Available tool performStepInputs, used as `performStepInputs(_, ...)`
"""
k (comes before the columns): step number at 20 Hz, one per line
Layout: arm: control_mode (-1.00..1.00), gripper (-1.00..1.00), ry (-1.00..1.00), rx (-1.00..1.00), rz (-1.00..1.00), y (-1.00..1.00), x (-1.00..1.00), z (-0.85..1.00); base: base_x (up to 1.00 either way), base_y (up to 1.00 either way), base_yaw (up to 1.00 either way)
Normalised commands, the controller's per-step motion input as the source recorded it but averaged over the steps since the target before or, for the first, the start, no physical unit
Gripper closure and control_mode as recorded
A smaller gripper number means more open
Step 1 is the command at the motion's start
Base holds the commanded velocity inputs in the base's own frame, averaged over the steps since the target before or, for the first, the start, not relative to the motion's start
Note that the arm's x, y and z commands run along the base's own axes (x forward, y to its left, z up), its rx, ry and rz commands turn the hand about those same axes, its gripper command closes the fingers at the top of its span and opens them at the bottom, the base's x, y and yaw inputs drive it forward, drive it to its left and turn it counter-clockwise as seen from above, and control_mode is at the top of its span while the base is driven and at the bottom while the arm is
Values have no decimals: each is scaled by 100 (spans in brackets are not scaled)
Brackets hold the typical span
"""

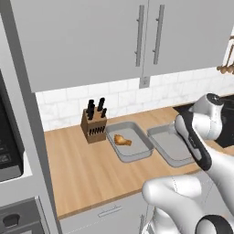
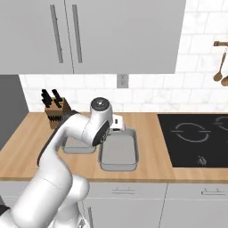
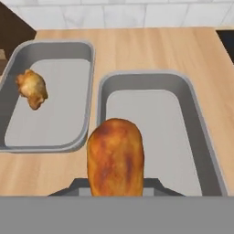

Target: Place one potato and one chicken drumstick in each tupperware on the nearby counter, to pack two identical lunches.

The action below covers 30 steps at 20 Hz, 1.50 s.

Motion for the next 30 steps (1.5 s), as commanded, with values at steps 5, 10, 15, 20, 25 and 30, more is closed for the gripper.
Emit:
performStepInputs(5, -100, 100, 3, 0, 0, -8, 31, -66, 0, 0, 0)
performStepInputs(10, -100, 100, 0, 0, 0, 0, 13, -67, 0, 0, 0)
performStepInputs(15, -100, 100, 0, 0, 0, 0, 14, -57, 0, 0, 0)
performStepInputs(20, -100, 100, 1, 0, 0, 0, 43, -38, 0, 0, 0)
performStepInputs(25, -100, -100, 0, 5, 0, -3, 85, -3, 0, 0, 0)
performStepInputs(30, -100, -100, -2, 2, 0, -2, 22, 35, 0, 0, 0)
